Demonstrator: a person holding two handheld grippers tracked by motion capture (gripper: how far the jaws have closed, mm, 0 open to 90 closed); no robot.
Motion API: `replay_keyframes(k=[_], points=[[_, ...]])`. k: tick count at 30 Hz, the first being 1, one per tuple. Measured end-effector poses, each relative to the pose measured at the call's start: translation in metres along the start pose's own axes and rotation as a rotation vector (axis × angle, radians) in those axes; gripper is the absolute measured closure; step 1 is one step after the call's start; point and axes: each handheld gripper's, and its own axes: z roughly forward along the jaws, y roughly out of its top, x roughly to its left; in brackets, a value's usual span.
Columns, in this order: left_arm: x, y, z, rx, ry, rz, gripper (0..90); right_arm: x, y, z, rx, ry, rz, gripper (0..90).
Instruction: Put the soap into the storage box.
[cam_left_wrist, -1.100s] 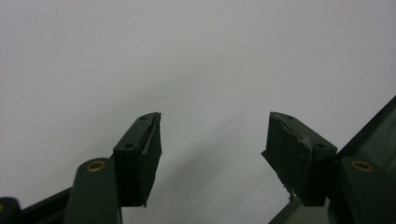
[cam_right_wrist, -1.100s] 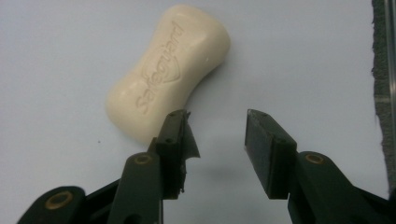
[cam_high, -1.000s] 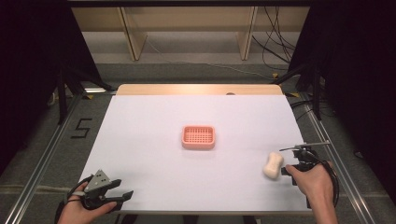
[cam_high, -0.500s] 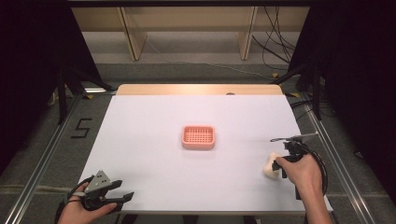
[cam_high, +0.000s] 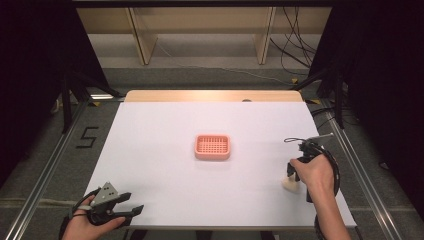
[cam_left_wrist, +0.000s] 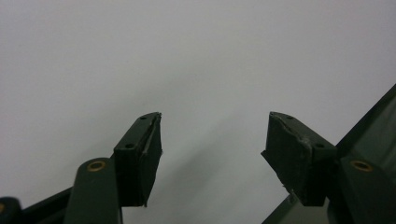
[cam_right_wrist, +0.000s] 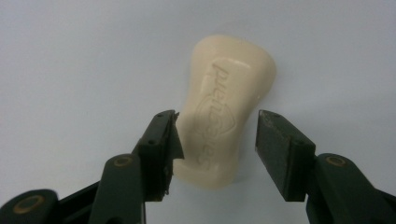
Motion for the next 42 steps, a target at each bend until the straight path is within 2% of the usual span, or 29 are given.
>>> replay_keyframes(k=[1,2,3,4,5,6,8,9,10,11,13,17,18,19,21,22,25,26,28,29,30,31,32,34,35,37,38,39,42], points=[[0.0,0.0,0.0,0.005,0.001,0.0,35.7,-0.005,0.001,0.002,-0.016,-0.005,-0.071,47.8],[0.0,0.0,0.0,0.0,0.001,-0.005,35.6,-0.003,0.002,0.003,0.01,-0.013,-0.036,47.7],[0.001,0.0,0.0,-0.009,-0.006,0.013,35.7,-0.004,0.002,0.005,-0.005,-0.01,-0.048,47.6],[0.001,0.0,-0.001,0.002,-0.009,0.014,35.7,0.001,0.002,0.004,0.021,-0.01,0.018,47.6],[0.001,0.0,-0.001,-0.004,-0.008,0.007,35.7,0.003,0.003,0.005,0.037,-0.007,0.051,47.3],[0.001,0.0,-0.001,-0.006,-0.006,0.012,35.7,-0.002,0.004,0.007,0.019,-0.019,-0.018,47.0],[0.002,0.0,-0.001,-0.002,-0.002,0.03,35.7,-0.003,0.004,0.008,0.014,-0.02,-0.036,46.6],[0.0,0.0,0.0,0.002,-0.005,-0.007,35.7,-0.002,0.005,0.01,0.018,-0.015,-0.017,46.1],[-0.001,0.0,0.0,-0.005,-0.013,-0.013,35.7,-0.002,0.005,0.011,0.018,-0.015,-0.016,46.1],[-0.002,0.0,0.0,-0.006,-0.015,-0.014,35.7,0.001,0.005,0.01,0.031,-0.013,0.021,46.2],[-0.002,0.0,0.0,-0.004,-0.015,-0.014,35.7,0.002,0.006,0.011,0.04,-0.009,0.054,45.9],[-0.001,0.0,0.0,-0.006,-0.014,-0.013,35.8,0.002,0.008,0.014,0.053,-0.015,0.063,44.6],[-0.002,0.0,0.001,-0.01,-0.016,-0.017,35.8,-0.001,0.009,0.016,0.043,-0.019,0.013,44.6],[-0.002,0.0,0.0,-0.005,-0.015,-0.015,35.8,-0.001,0.009,0.017,0.047,-0.024,0.005,44.6],[-0.001,0.0,0.001,-0.011,-0.015,-0.016,35.8,0.005,0.01,0.019,0.073,-0.023,0.077,45.1],[-0.002,0.0,0.0,-0.006,-0.017,-0.017,35.8,0.004,0.01,0.021,0.072,-0.027,0.051,45.3],[-0.001,0.0,0.0,0.003,-0.017,-0.008,35.8,0.007,0.011,0.026,0.09,-0.031,0.069,46.2],[0.0,0.0,-0.001,0.003,-0.015,0.014,35.8,0.007,0.012,0.027,0.088,-0.034,0.058,47.0],[0.001,0.001,-0.001,0.001,-0.011,0.022,35.8,0.003,0.012,0.03,0.07,-0.049,-0.033,48.8],[0.0,0.0,-0.001,0.006,-0.016,0.018,35.8,0.01,0.013,0.03,0.089,-0.048,0.044,49.2],[0.0,0.0,-0.001,0.004,-0.017,0.015,35.8,0.01,0.013,0.03,0.099,-0.053,0.028,49.5],[0.0,0.0,0.0,0.004,-0.017,0.014,35.9,0.005,0.014,0.031,0.085,-0.071,-0.067,49.8],[0.0,0.0,0.0,0.004,-0.017,0.014,35.9,0.005,0.014,0.031,0.085,-0.071,-0.067,49.8],[0.0,0.0,-0.001,0.003,-0.018,0.015,35.9,0.007,0.016,0.031,0.087,-0.073,-0.132,50.1],[0.0,0.0,-0.001,0.004,-0.017,0.016,35.9,0.007,0.017,0.031,0.093,-0.076,-0.144,50.1],[0.0,0.001,-0.001,0.002,-0.011,0.022,35.9,0.013,0.016,0.03,0.116,-0.074,-0.106,50.1],[0.001,0.0,-0.001,0.002,-0.013,0.023,35.9,0.013,0.016,0.03,0.122,-0.074,-0.113,50.2],[0.0,0.0,-0.001,0.006,-0.017,0.018,35.9,0.011,0.015,0.033,0.095,-0.072,-0.162,50.2],[0.0,0.0,-0.001,0.004,-0.017,0.015,35.9,0.013,0.017,0.031,0.126,-0.07,-0.15,50.2]])
